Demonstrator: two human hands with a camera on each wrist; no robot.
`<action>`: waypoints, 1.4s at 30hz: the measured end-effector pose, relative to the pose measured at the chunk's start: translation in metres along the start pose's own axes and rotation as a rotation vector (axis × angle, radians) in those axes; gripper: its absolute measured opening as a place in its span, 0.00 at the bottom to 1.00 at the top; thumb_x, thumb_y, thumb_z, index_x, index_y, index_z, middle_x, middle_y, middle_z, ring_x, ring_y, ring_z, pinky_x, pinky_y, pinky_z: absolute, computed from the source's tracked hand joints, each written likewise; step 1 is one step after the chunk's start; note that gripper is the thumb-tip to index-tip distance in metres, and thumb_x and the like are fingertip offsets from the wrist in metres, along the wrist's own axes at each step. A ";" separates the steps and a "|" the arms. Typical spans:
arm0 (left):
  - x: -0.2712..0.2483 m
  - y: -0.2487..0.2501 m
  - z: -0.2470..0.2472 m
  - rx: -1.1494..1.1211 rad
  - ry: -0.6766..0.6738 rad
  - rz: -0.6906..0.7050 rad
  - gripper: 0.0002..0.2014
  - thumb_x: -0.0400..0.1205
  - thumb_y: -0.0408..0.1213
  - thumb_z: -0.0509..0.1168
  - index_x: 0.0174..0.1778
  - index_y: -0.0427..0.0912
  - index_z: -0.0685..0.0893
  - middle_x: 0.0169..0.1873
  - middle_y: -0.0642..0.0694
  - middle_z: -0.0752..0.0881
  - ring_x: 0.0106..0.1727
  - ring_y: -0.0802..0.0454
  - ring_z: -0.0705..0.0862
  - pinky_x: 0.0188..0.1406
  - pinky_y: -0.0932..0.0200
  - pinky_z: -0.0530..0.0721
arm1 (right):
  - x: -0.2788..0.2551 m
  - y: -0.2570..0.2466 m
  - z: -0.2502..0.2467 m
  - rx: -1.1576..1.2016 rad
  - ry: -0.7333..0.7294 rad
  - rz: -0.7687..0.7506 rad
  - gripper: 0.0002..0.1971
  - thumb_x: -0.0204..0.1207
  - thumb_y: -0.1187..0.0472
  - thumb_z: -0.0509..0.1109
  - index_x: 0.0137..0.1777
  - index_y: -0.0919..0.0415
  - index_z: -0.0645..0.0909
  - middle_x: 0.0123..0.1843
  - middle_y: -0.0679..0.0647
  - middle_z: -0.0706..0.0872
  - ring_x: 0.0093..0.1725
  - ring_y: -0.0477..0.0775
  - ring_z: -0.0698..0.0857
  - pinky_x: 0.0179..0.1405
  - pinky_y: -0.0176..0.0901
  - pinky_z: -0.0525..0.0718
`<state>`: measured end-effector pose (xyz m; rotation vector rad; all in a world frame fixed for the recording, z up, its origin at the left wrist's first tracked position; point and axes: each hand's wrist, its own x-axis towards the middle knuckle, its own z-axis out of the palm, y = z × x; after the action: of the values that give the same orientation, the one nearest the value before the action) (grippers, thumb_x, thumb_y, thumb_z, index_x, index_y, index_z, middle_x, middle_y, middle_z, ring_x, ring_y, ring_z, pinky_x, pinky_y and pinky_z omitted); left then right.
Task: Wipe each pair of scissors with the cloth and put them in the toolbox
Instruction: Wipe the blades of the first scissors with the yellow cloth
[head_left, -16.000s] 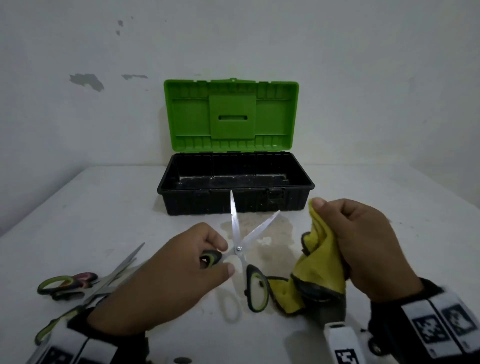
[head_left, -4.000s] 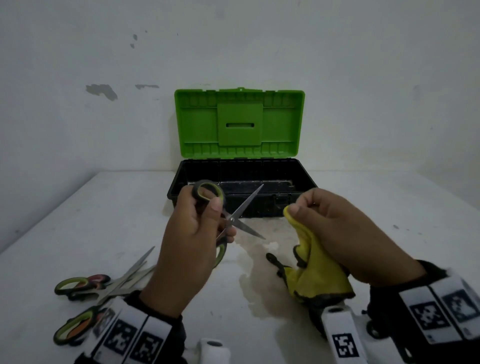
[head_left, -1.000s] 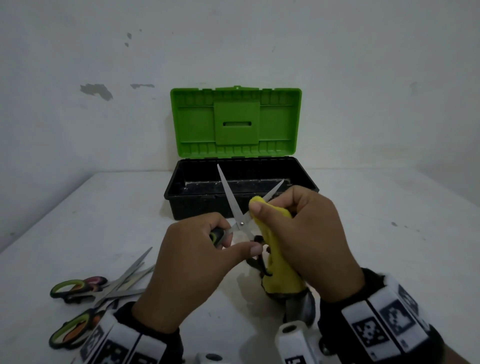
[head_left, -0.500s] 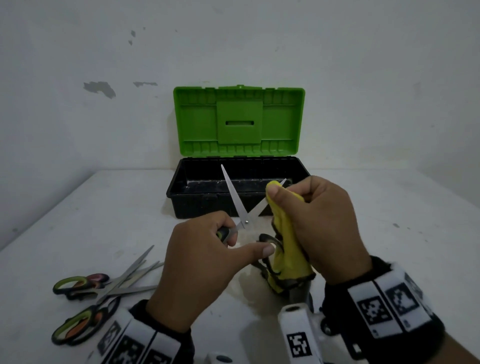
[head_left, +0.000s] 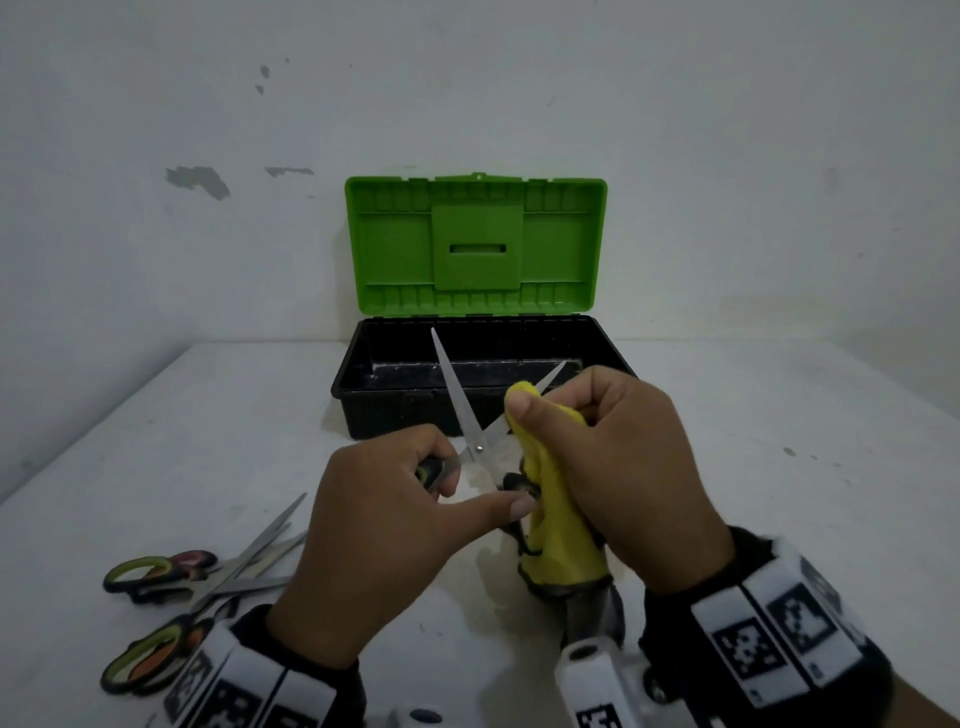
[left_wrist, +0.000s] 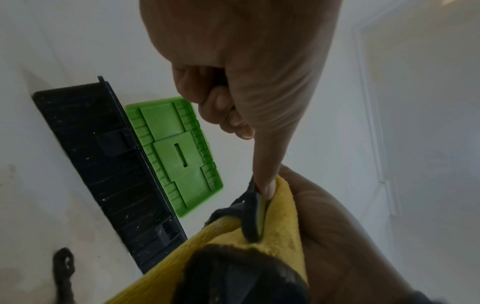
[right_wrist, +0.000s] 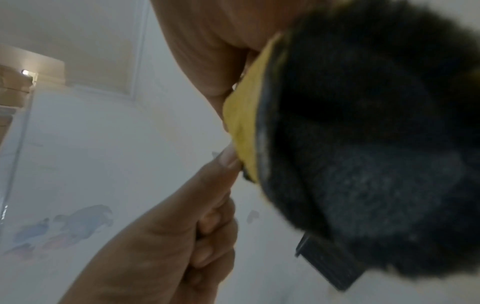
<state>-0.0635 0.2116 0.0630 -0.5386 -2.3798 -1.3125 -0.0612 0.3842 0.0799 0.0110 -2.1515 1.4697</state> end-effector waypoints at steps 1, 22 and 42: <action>0.000 0.001 0.000 0.003 0.000 0.004 0.27 0.56 0.63 0.80 0.24 0.47 0.74 0.24 0.48 0.78 0.21 0.59 0.69 0.20 0.67 0.70 | 0.004 0.003 -0.002 0.022 0.020 0.013 0.15 0.71 0.48 0.80 0.35 0.59 0.83 0.32 0.57 0.89 0.35 0.58 0.89 0.36 0.53 0.91; 0.000 0.004 -0.003 -0.003 -0.006 0.004 0.28 0.56 0.63 0.81 0.23 0.46 0.74 0.21 0.47 0.76 0.21 0.59 0.69 0.20 0.66 0.70 | 0.008 0.004 -0.009 0.137 0.065 0.051 0.15 0.72 0.49 0.80 0.36 0.60 0.83 0.30 0.61 0.89 0.32 0.66 0.90 0.34 0.67 0.90; 0.006 0.007 -0.002 0.062 -0.074 -0.126 0.25 0.58 0.59 0.81 0.22 0.49 0.74 0.16 0.56 0.72 0.20 0.60 0.70 0.22 0.71 0.72 | -0.012 -0.005 -0.008 -0.215 -0.070 -0.181 0.13 0.68 0.49 0.82 0.31 0.50 0.81 0.29 0.43 0.86 0.30 0.39 0.84 0.28 0.25 0.78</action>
<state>-0.0649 0.2144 0.0717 -0.4330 -2.5430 -1.2862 -0.0459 0.3853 0.0813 0.1781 -2.2885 1.1476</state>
